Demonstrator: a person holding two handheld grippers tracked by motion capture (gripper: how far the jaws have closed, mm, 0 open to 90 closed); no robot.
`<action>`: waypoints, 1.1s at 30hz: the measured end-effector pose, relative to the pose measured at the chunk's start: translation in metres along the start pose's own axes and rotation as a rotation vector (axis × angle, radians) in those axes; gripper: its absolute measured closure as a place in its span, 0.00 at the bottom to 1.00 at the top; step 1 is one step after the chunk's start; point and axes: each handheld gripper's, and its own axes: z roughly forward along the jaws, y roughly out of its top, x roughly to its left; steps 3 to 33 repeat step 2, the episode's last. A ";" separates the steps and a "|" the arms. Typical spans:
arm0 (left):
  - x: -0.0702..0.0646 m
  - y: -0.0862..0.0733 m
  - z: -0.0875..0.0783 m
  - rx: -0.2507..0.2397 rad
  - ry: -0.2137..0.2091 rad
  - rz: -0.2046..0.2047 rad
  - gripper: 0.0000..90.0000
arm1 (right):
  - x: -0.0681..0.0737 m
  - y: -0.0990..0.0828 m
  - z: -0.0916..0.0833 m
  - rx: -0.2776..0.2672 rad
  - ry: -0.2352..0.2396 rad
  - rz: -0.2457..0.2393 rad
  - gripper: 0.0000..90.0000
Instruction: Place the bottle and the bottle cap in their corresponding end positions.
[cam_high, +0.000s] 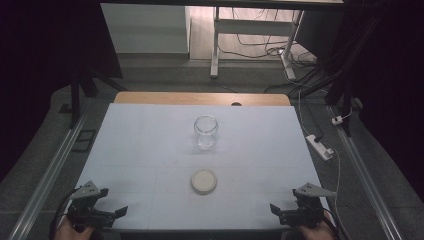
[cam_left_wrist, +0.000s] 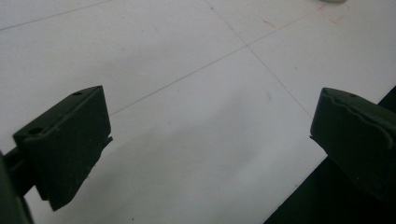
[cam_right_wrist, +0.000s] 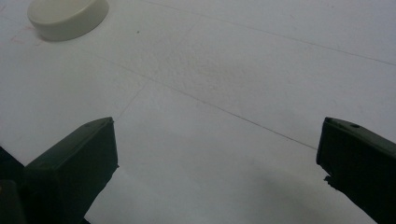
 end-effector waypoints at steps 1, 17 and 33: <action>0.000 0.000 0.000 0.001 -0.001 0.001 0.00 | 0.000 0.000 0.000 0.002 0.001 0.002 0.00; -0.001 0.001 0.001 0.004 0.001 0.003 0.00 | 0.000 0.000 0.000 0.002 0.000 0.001 0.00; -0.001 0.001 0.001 0.004 0.001 0.003 0.00 | 0.000 0.000 0.000 0.002 0.000 0.001 0.00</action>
